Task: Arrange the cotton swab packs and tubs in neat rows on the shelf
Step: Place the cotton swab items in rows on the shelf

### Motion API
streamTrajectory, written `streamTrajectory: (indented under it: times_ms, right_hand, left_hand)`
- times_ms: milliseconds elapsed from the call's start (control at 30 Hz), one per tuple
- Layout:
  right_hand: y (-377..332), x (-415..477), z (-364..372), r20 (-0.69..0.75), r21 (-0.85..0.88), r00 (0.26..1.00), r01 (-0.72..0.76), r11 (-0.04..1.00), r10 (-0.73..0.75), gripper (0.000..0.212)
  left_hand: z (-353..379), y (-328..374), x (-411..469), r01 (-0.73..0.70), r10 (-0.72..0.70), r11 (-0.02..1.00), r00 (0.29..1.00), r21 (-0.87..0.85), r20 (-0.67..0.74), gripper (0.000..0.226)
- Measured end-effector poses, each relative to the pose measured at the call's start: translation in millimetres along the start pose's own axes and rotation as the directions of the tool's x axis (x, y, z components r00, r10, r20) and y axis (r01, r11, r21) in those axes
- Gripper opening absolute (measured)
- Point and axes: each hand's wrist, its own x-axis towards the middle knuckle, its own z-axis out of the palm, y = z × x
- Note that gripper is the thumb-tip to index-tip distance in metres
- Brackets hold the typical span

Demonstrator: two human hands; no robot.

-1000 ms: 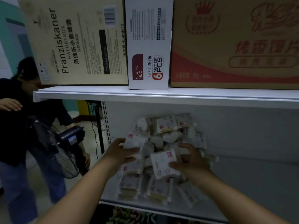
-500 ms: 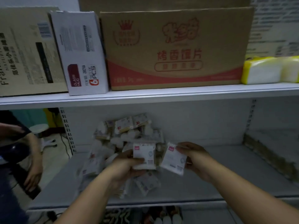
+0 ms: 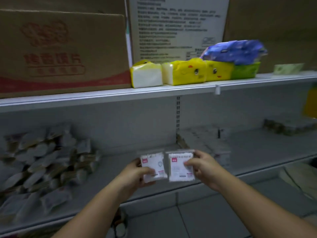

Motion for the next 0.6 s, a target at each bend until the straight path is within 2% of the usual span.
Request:
streamTrajectory:
  times_ms: [133,300,400,467,600]
  right_hand:
    - [-7,2,-49,-0.081,-0.014,0.997,0.011,1.0,-0.012,0.026]
    - [-23,21,-108,-0.172,-0.025,0.984,0.037,0.999,-0.041,0.023]
    - [-36,43,-140,-0.227,-0.064,0.971,0.058,0.996,-0.071,0.02]
    - [-48,59,-160,-0.245,-0.094,0.965,0.07,0.993,-0.092,0.019]
    - [-78,91,-207,-0.318,-0.108,0.933,0.144,0.984,-0.171,0.018]
  left_hand:
    - [55,5,22,-0.012,0.012,1.0,0.999,-0.005,0.046,0.016]
    - [108,18,68,-0.058,0.049,0.995,0.994,0.084,0.102,0.013]
    - [131,35,101,-0.127,0.105,0.987,0.972,0.098,0.211,0.026]
    - [148,48,128,-0.14,0.116,0.986,0.968,0.095,0.224,0.037]
    - [180,75,186,-0.197,0.178,0.978,0.958,0.069,0.225,0.032]
